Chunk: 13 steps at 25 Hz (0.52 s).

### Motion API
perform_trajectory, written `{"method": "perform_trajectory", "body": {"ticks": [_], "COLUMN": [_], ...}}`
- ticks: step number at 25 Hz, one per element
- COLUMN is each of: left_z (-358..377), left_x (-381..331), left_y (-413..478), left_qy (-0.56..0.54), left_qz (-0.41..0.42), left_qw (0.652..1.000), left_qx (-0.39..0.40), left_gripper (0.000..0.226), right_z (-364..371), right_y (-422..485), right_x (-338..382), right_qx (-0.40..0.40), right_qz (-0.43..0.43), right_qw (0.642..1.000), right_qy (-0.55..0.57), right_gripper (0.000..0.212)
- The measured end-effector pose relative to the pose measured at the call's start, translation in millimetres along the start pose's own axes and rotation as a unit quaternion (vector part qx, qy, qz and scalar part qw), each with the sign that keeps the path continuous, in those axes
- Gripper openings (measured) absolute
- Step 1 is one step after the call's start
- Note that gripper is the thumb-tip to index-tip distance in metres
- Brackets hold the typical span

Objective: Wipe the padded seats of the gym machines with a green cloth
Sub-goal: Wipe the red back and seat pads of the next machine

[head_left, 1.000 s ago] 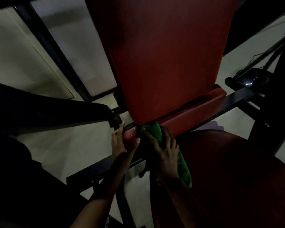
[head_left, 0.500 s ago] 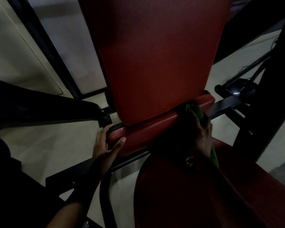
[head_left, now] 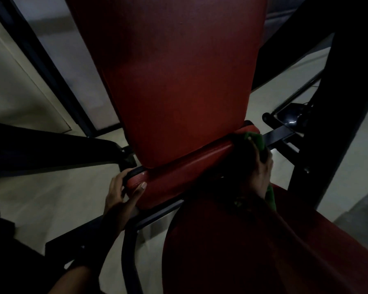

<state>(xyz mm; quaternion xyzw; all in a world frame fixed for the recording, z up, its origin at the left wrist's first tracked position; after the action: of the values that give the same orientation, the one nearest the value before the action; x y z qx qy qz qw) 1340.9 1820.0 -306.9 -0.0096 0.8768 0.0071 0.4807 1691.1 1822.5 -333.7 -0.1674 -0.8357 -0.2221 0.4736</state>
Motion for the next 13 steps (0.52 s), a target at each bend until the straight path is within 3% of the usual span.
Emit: {"method": "perform_trajectory", "body": {"ticks": [2,6,13], "left_z": [4.1,2.5,-0.9], "left_x": [3.1,7.3,14.6], "left_y": [0.9,3.0,3.9], "left_qy": [-0.013,-0.015,-0.044], "left_qz": [-0.007,0.002,-0.014], "left_qw": [1.0,1.0,0.998], "left_qx": [0.0,0.001,0.043], "left_gripper": [0.079,0.105,0.086], "right_z": [-8.6,6.4,75.4], "right_y": [7.6,2.4,-70.4], "right_x": [-2.0,1.2,35.0], "right_qx": [-0.045,-0.028,-0.021], "right_qz": [0.013,0.077,0.095], "right_qw": [0.997,0.992,0.985], "right_qy": [0.067,0.1,0.139], "right_gripper": [0.059,0.06,0.064]}}
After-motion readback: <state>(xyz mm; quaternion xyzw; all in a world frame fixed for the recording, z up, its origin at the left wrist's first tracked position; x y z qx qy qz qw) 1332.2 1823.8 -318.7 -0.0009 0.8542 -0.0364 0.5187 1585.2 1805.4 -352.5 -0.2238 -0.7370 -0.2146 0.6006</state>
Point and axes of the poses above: each hand's wrist, its own y-axis towards the middle knuckle, its own z-axis out of the palm, x = y × z, the point moved 7 cm from there along y, towards the middle knuckle, and after that the axes turned 9 degrees about y, right-handed, at the moved point
